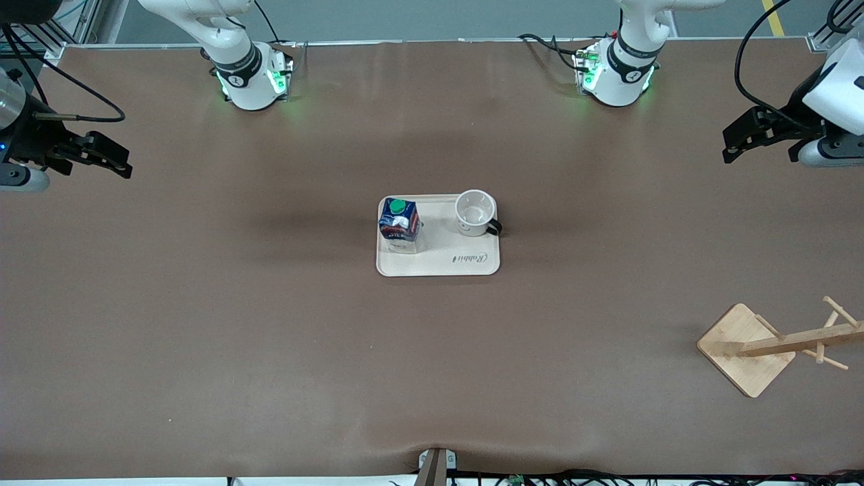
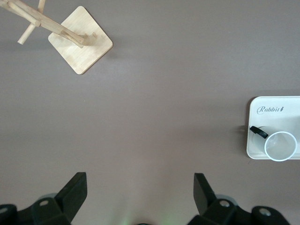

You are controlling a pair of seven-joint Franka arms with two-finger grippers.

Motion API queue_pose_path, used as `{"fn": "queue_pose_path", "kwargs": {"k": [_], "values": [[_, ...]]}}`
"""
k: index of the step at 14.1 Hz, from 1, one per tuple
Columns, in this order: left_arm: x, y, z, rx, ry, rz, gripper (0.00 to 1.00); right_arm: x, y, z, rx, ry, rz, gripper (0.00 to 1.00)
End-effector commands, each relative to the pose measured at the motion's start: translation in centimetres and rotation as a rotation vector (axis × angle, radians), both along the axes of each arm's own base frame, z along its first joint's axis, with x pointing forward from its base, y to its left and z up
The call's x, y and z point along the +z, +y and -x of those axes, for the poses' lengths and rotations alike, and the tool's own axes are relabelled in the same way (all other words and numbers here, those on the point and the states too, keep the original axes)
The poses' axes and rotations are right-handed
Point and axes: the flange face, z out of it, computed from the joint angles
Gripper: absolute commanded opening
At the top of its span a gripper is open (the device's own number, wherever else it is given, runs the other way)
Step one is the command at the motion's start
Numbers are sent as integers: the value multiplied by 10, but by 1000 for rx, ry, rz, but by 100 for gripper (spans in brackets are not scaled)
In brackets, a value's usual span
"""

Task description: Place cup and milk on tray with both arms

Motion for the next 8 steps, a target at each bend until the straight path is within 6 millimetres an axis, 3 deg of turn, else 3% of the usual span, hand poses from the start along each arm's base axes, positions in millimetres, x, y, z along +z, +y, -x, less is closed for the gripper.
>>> {"fn": "queue_pose_path", "kwargs": {"k": [1, 8], "values": [[4, -2, -2, -6, -11, -13, 100, 4, -5, 7, 4, -7, -16, 100], [3, -2, -2, -5, -10, -13, 100, 2, -5, 6, 2, -5, -19, 100]]}}
